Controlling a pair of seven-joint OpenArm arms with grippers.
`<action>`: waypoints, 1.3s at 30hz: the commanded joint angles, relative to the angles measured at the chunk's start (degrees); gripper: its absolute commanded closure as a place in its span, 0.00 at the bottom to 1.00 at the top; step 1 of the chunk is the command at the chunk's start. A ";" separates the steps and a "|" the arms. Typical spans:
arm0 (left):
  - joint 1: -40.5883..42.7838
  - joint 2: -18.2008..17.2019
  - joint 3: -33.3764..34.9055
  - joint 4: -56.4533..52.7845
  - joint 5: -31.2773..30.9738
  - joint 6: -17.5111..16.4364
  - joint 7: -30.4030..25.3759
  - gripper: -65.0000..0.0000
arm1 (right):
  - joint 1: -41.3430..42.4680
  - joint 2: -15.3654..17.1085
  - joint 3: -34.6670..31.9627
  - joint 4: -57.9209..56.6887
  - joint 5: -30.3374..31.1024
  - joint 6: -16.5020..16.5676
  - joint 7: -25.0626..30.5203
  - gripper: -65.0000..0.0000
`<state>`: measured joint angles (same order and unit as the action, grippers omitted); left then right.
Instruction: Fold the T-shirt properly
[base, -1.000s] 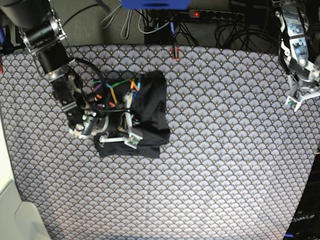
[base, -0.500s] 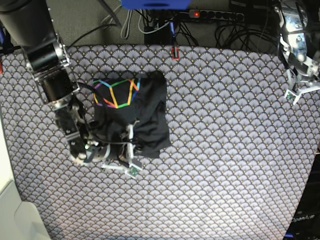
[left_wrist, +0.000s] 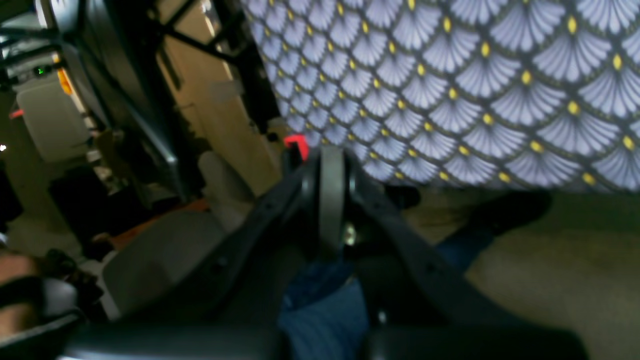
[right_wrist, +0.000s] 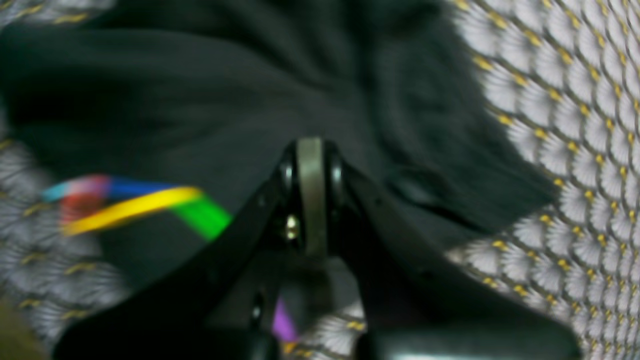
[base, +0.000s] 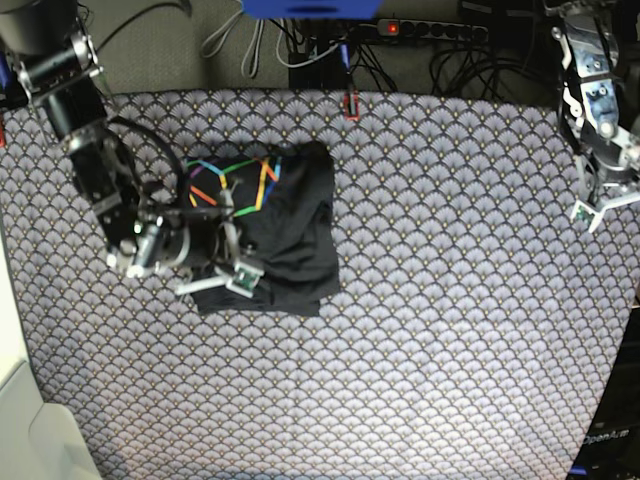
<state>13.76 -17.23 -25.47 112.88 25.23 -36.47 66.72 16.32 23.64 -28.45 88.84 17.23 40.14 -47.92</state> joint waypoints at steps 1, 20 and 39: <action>-0.97 -0.83 -0.33 0.83 0.83 0.20 0.23 0.99 | 0.34 0.49 0.62 3.60 0.57 -0.14 -0.30 1.00; 2.90 -1.71 -6.57 0.92 0.74 -3.53 0.14 0.99 | -8.10 -0.03 2.03 -5.54 0.57 -0.14 5.77 1.00; 4.31 -1.62 -13.08 0.04 0.66 -3.53 -4.17 0.99 | -26.82 8.58 24.01 26.11 0.57 -0.14 -12.52 1.00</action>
<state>17.96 -17.93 -38.13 112.36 24.97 -40.32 62.15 -10.79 31.57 -4.51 113.97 16.86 40.07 -61.32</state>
